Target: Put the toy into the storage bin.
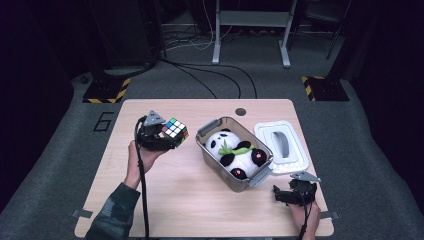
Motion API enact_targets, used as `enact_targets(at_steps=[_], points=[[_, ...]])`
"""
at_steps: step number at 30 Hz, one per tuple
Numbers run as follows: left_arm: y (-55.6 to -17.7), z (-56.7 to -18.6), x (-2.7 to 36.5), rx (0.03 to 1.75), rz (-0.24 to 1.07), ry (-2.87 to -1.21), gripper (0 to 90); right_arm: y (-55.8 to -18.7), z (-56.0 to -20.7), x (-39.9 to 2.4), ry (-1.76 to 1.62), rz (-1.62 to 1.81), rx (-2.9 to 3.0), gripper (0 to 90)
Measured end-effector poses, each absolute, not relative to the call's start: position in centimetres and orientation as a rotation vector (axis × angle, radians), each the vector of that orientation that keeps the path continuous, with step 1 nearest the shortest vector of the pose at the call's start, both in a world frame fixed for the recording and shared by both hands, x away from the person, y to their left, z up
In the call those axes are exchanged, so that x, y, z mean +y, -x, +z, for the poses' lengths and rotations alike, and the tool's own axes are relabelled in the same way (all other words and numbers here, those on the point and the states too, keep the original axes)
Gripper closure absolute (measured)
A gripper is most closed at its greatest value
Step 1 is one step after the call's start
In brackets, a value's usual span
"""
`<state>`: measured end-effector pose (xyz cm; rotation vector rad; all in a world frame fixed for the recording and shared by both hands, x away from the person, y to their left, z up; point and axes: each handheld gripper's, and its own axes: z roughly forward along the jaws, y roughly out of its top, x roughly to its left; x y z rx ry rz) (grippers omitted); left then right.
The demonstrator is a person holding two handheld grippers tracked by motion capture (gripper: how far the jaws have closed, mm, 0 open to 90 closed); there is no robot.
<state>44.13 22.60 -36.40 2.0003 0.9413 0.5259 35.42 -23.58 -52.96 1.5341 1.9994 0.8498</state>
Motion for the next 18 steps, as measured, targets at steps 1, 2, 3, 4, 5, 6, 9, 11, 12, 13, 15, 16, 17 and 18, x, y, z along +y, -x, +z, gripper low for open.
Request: enact_targets(at_steps=[1,2,3,4,5,6,9,11,12,13,15,16,17,18], points=[[-44.2,-36.3,22.4,0.937,0.522,-2.001,33.7,-35.4,-53.0,-23.6,-1.534,0.85,1.999,1.5],[-44.2,-36.3,22.0,0.935,0.522,-1.993,33.7,-35.4,-53.0,-23.6,-1.534,0.85,1.999,1.5],[-44.3,-36.2,21.8,0.931,0.523,-1.994,33.7,-35.4,-53.0,-23.6,-1.534,0.85,1.999,1.5],[-44.3,-36.2,21.6,0.927,0.521,-1.992,33.7,-35.4,-53.0,-23.6,-1.534,0.85,1.999,1.5],[-44.4,-36.2,21.3,0.92,0.521,-1.995,33.7,-35.4,-53.0,-23.6,-1.534,0.85,1.999,1.5],[-44.4,-36.1,21.1,0.918,0.519,-1.994,33.7,-35.4,-53.0,-23.6,-1.534,0.85,1.999,1.5],[-44.7,-36.1,20.3,0.907,0.512,-2.008,33.7,-35.4,-53.0,-23.6,-1.534,0.85,1.999,1.5],[-44.8,-36.2,19.9,0.903,0.504,-2.007,33.7,-35.4,-53.0,-23.6,-1.534,0.85,1.999,1.5],[-44.9,-36.1,19.7,0.9,0.501,-2.009,33.7,-35.4,-53.0,-23.6,-1.534,0.85,1.999,1.5],[-44.9,-36.1,19.5,0.899,0.502,-2.009,33.7,-35.4,-53.0,-23.6,-1.534,0.85,1.999,1.5],[-45.1,-36.1,18.9,0.89,0.489,-2.012,33.7,-35.4,-53.0,-23.6,-1.534,0.85,1.999,1.5],[-45.1,-36.1,18.7,0.889,0.483,-2.014,33.7,-35.4,-53.0,-23.6,-1.534,0.85,1.999,1.5],[-45.2,-36.0,18.4,0.884,0.479,-2.014,33.7,-35.4,-53.0,-23.6,-1.534,0.85,1.999,1.5],[-45.2,-36.0,18.2,0.88,0.478,-2.012,33.7,-35.4,-53.0,-23.6,-1.534,0.85,1.999,1.5]])
